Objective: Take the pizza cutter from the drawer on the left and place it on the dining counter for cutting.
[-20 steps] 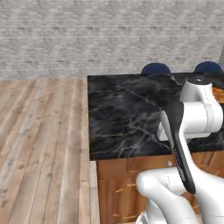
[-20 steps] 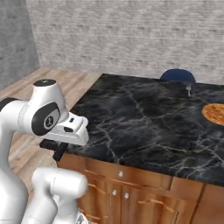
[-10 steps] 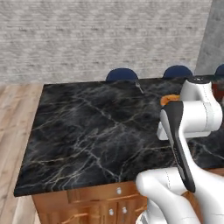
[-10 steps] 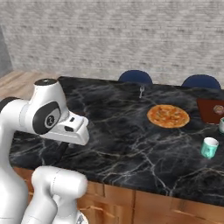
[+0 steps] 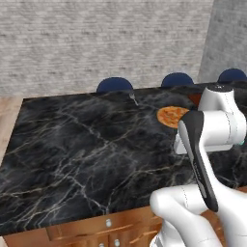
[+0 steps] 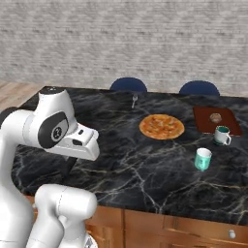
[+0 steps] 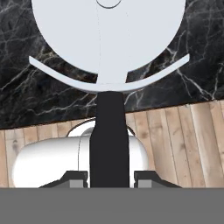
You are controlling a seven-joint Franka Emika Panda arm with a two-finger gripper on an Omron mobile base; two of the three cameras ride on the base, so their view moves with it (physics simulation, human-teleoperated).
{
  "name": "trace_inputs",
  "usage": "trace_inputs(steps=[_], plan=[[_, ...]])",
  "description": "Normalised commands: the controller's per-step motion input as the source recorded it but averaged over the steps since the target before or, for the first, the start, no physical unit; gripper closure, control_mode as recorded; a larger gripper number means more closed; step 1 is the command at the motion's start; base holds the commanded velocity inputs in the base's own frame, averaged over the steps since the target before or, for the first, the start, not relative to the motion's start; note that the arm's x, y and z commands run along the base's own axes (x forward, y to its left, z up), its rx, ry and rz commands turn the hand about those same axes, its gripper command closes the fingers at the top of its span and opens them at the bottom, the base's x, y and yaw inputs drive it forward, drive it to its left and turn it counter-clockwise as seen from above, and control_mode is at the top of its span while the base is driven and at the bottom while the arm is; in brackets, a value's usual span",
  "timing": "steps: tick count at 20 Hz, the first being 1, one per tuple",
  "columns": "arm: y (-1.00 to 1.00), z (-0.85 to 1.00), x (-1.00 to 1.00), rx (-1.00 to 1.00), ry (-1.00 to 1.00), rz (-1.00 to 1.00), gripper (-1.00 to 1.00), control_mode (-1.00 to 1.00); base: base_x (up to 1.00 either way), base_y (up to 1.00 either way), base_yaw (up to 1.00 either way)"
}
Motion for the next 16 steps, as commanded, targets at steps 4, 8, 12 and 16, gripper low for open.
trace_inputs(steps=[4,8,12,16], plan=[[0.00,0.00,0.00,0.00,0.00,0.00,1.00,1.00,0.39,0.00,-0.06],[0.00,0.00,0.00,0.00,0.00,0.00,1.00,1.00,0.75,0.00,0.00],[0.00,0.00,0.00,0.00,0.00,0.00,1.00,1.00,0.75,0.00,0.00],[0.13,-0.01,0.75,0.04,0.00,0.00,1.00,-1.00,0.22,0.00,0.00]])
